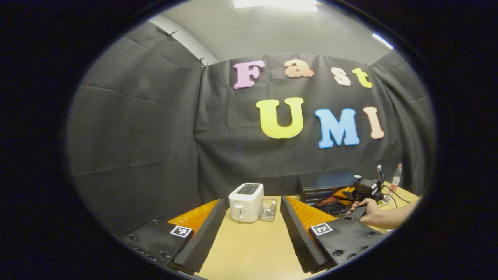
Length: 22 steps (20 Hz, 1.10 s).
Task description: Open the electric oven with the left hand, put the food in, and close the electric oven.
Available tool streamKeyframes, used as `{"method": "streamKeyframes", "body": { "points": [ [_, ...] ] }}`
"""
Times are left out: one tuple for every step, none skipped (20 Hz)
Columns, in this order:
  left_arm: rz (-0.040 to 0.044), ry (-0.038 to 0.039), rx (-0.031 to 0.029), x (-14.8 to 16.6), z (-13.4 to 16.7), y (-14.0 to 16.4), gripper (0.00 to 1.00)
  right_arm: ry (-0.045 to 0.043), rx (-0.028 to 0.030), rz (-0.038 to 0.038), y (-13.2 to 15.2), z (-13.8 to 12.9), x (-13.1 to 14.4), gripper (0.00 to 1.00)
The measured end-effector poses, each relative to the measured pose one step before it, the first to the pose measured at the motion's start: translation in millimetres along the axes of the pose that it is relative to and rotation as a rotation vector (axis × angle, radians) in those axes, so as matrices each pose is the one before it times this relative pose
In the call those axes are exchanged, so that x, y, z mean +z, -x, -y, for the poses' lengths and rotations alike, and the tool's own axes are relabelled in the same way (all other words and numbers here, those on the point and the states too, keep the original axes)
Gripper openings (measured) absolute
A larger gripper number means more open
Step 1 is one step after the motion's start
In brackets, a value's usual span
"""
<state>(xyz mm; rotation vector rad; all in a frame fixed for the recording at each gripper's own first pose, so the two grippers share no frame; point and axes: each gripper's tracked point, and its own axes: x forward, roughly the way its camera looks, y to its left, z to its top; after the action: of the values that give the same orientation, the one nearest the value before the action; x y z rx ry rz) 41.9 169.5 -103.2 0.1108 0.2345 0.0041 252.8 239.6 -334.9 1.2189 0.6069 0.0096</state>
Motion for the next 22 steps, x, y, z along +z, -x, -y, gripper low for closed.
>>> {"method": "streamKeyframes", "body": {
  "points": [
    [-0.00284, 0.00251, 0.0019, -0.33, -1.93, 1.07, 0.99, 0.00216, -0.0082, 0.00504, -4.48, 3.66, -0.07, 0.14],
    [-0.00392, 0.00635, 0.00073, -1.72, -0.72, 0.3, 0.99, 0.00009, -0.00487, 0.00416, -2.86, 3.29, 1.28, 0.14],
    [-0.00359, 0.00611, 0.00085, -2.63, -1.73, 1.1, 0.99, -0.0038, 0.00163, 0.00525, -3.15, -0.02, 2.39, 0.14],
    [-0.00447, 0.00357, 0.00212, -1.91, -0.6, -0.75, 0.99, 0.0004, -0.0064, 0.00933, -1.7, 2.73, 3.6, 0.14],
    [-0.00242, 0.00304, 0.00325, -1.95, -1.26, -0.8, 0.99, 0.01188, -0.01686, 0.00081, -1.9, 3.7, 1.34, 0.14],
    [-0.00146, 0.00213, 0.00215, 0.36, -1.58, -0.47, 0.99, 0.01276, -0.02692, -0.00766, -0.84, 5.76, -0.44, 0.14],
    [-0.00202, 0.00201, -0.00097, -0.98, 1.3, 0.15, 0.99, 0.01575, -0.01694, -0.00216, 0.93, 2.05, 0.3, 0.14],
    [0.00517, 0.00056, -0.00255, 1.81, 1.83, -0.77, 0.99, 0.02546, -0.02402, 0.00552, 1.11, 3.39, 2.03, 0.14],
    [0.00785, -0.00168, -0.00309, 2.96, 1.03, -0.07, 0.95, 0.04606, -0.03908, 0.00362, 2.67, 6.75, 0.49, 0.14],
    [0.00596, -0.00287, -0.00263, 2.02, 2.49, -0.39, 0.96, 0.04764, -0.02868, -0.001, 1.2, 5.64, 3.64, 0.19],
    [0.00824, 0.00118, -0.00194, 1.17, 1.5, -0.6, 0.97, 0.0436, -0.02468, -0.00121, 1.98, 3.18, -1.68, 0.22],
    [0.00542, 0.00679, -0.00277, 1.84, 2.57, -0.85, 0.99, 0.03959, -0.01418, 0.0098, 3.32, 0.53, 5.75, 0.37],
    [0.0035, 0.01054, -0.0037, 0.48, 3.35, 0.54, 0.99, 0.03257, -0.01733, 0.02239, 1.34, 2.94, 6.79, 0.48],
    [0.00154, 0.00939, -0.0049, 0.39, 3.34, -0.99, 0.99, 0.03895, -0.03132, 0.01556, 0.75, 6.81, 6.25, 0.73],
    [0.00092, 0.00448, -0.0018, -0.63, 2.46, 0.39, 0.99, 0.03351, -0.01621, 0.00902, 5.35, 5.08, 6.04, 0.98],
    [0.00238, 0.00144, -0.00084, 0.28, 2.77, -0.63, 0.99, 0.02165, -0.00069, 0.00458, 5.03, -0.06, 2.79, 0.97],
    [0.00293, 0.00154, -0.00208, 0.06, 3.59, 0.71, 0.99, 0.02243, 0.00255, -0.00261, 7.12, 1.38, 3.5, 0.97],
    [0.00142, 0.00062, -0.00469, 0.1, 4.7, 0.3, 0.99, 0.02521, 0.00588, 0.0002, 8.82, 1.33, 2.86, 0.98],
    [0.00472, 0.00108, -0.00625, 0.54, 5.69, 1.06, 0.99, 0.02849, 0.01217, 0.00413, 9.67, -0.55, 5.23, 0.98],
    [0.00362, 0.00101, -0.00757, 1.1, 6.45, -0.19, 0.99, 0.02931, 0.01503, 0.00644, 10.84, -0.87, 6.72, 0.98],
    [0.00286, 0.00001, -0.00715, 1.1, 6.87, -0.63, 0.99, 0.02801, 0.01438, 0.00826, 12.08, 0.29, 6.56, 0.98],
    [0.0009, 0.001, -0.00771, 1.04, 8.17, -1.81, 0.99, 0.02255, 0.01446, 0.00786, 12.77, 0.23, 7.77, 0.98]
  ]
}}
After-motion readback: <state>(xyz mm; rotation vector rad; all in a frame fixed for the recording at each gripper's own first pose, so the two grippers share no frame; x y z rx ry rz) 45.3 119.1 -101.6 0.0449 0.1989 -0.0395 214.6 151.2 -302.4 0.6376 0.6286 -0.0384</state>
